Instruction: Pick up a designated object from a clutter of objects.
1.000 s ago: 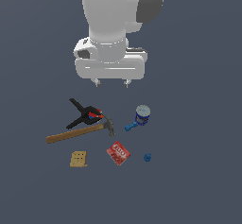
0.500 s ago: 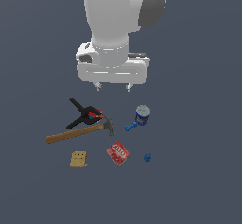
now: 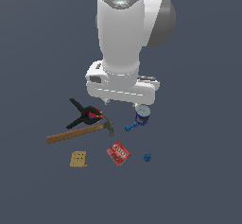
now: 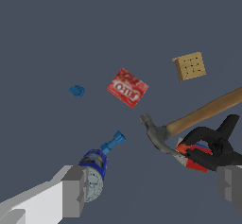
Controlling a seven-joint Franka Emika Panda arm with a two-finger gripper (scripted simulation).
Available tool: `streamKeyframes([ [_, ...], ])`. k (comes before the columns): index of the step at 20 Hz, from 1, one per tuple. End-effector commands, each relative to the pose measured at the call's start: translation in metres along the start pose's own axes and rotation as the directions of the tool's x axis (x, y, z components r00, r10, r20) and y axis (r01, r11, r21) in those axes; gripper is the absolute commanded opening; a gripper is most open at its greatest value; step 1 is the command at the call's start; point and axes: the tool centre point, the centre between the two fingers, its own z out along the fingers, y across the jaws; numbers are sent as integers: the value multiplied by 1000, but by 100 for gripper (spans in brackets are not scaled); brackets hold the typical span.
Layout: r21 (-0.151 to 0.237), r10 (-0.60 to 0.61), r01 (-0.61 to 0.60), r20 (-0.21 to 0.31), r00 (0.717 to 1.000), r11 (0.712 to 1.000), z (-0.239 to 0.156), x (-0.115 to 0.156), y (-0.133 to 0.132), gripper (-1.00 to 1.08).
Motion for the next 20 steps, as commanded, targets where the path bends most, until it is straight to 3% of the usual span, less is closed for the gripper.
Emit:
streamKeyframes([
  [1,-1,42,-42,0,999,999,15,12,-13,100],
  [11,-3,222,-222,-3,975,975,86,55,-71,100],
  [20,-2,355,-355,-4,935,935,149,74,-116,100],
])
